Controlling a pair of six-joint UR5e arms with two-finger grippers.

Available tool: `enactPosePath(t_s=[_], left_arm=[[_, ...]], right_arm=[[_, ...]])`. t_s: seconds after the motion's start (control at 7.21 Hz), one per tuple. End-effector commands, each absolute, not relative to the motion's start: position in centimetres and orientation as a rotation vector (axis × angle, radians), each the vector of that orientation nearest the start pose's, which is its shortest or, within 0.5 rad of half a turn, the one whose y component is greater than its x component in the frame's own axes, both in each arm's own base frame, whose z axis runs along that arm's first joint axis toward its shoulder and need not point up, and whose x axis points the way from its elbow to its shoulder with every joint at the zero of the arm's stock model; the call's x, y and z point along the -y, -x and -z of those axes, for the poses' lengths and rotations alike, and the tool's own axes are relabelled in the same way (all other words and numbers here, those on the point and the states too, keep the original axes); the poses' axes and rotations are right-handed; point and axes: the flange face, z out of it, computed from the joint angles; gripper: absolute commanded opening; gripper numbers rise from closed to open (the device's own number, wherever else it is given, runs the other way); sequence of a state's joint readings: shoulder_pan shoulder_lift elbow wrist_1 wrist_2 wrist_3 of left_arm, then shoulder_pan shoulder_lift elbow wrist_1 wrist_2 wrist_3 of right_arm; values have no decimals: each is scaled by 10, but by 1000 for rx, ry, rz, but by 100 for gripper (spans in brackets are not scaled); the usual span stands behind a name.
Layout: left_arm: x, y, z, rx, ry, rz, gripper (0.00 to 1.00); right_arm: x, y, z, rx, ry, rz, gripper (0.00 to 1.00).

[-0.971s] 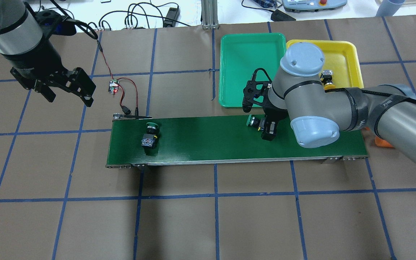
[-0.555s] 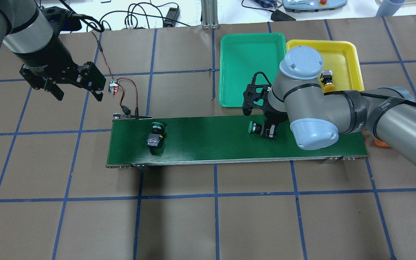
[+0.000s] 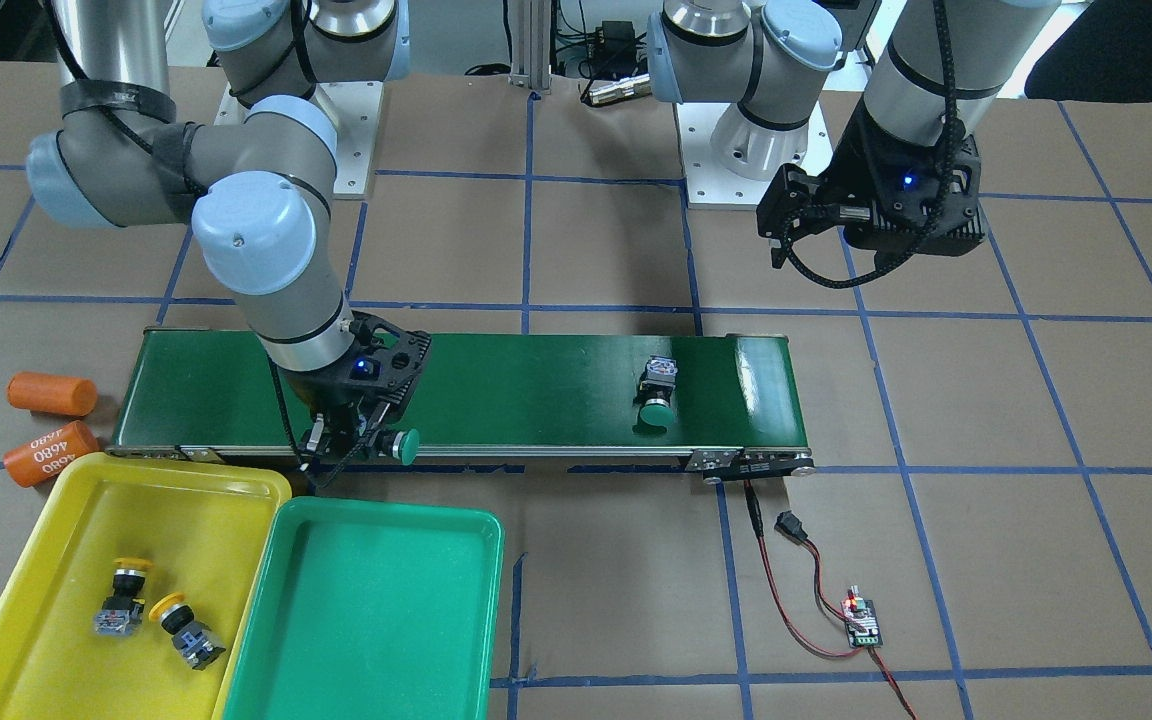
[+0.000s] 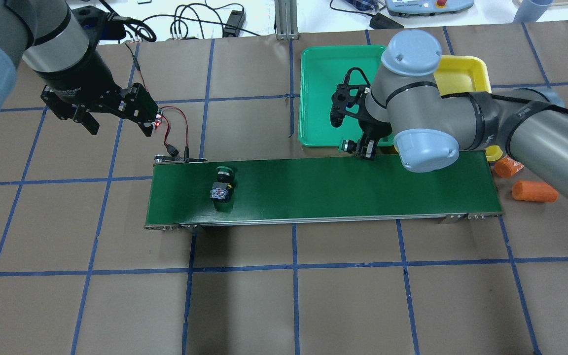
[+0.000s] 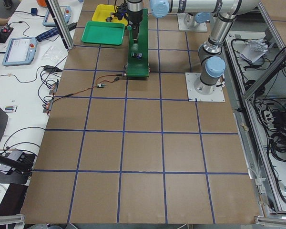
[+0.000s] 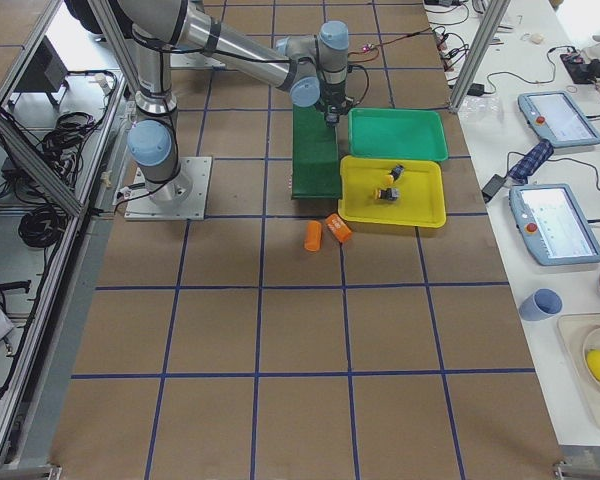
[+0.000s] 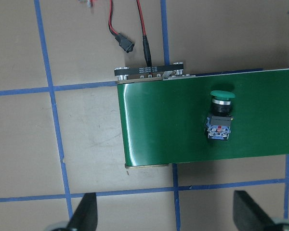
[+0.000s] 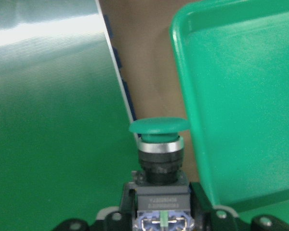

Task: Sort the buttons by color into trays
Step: 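Carry the green button into the green tray and open the right gripper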

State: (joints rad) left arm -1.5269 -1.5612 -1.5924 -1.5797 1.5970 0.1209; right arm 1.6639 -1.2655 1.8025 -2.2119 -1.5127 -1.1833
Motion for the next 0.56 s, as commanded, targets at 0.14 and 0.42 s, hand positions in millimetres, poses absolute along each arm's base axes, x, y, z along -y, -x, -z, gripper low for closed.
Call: enactPosePath(t_s=[0.14, 0.42], left_arm=[[492, 110, -483, -3115, -98, -15, 100], [488, 110, -488, -3114, -100, 2, 100]], right_arm=[[649, -126, -257, -2637, 1736, 189, 34], [661, -116, -251, -2656, 1659, 88, 100]])
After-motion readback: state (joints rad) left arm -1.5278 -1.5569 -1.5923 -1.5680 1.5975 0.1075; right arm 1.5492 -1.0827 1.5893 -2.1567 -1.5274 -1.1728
